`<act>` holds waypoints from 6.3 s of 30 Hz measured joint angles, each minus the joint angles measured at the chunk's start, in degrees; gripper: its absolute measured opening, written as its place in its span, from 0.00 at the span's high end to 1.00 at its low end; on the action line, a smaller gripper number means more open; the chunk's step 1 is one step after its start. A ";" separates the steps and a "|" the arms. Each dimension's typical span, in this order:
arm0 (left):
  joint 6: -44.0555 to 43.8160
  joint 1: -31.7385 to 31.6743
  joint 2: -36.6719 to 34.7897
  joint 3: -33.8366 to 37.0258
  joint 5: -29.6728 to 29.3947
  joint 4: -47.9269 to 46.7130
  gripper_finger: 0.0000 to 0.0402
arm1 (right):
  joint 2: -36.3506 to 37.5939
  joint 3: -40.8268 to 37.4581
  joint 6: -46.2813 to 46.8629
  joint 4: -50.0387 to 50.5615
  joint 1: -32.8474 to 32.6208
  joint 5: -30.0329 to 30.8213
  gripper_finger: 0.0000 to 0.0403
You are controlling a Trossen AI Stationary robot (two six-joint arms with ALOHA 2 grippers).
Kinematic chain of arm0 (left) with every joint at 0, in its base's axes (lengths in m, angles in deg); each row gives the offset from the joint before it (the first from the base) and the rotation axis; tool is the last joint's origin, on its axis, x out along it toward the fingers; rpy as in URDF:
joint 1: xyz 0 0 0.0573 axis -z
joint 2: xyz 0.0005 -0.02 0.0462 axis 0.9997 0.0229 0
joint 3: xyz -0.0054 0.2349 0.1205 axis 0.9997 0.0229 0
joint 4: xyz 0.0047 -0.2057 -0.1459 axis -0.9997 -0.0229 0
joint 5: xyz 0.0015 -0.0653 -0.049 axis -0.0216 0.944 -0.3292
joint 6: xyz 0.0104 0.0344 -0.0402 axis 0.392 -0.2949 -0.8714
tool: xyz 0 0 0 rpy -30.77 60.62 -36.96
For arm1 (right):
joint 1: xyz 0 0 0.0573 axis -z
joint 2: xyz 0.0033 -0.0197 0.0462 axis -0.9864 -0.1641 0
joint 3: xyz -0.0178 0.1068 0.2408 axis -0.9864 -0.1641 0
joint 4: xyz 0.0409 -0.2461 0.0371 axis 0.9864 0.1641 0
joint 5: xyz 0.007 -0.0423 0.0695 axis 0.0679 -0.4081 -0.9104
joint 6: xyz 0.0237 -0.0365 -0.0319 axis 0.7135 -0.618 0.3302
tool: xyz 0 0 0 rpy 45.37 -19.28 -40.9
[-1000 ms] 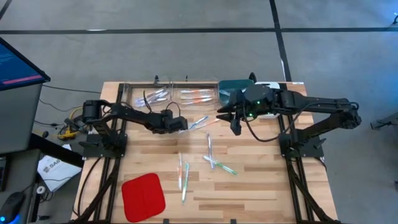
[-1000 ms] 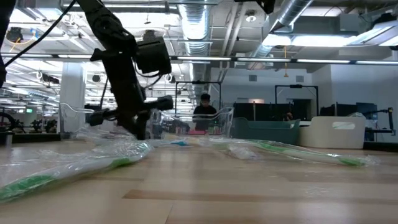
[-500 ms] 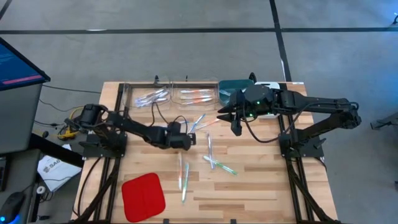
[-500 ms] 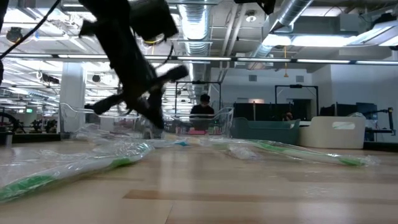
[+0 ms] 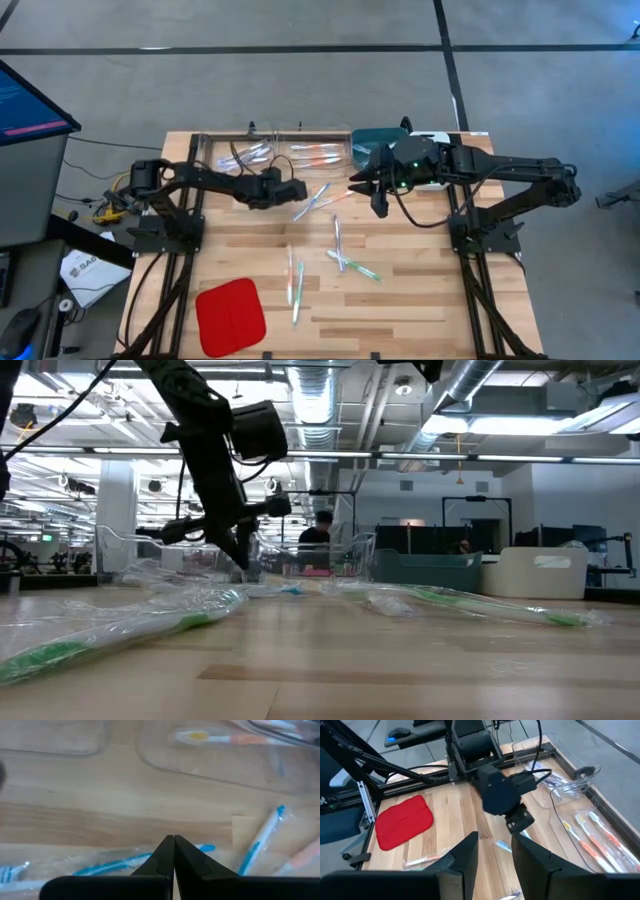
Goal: Pick & Place Toothbrushes
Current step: Put the blue toothbrush into the blue bin
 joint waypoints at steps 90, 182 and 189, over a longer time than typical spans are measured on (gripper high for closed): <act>51.93 13.18 -9.78 20.33 14.37 16.49 0.35 | -0.88 0.02 -0.29 -2.14 -0.76 0.01 0.72; 74.84 1.71 -2.43 -22.88 42.66 -9.88 0.99 | -21.73 4.44 -10.45 11.95 -7.88 8.99 0.28; 74.89 2.06 -2.45 -22.84 42.85 -10.82 0.99 | -23.96 4.43 -10.70 11.26 -8.18 8.97 0.28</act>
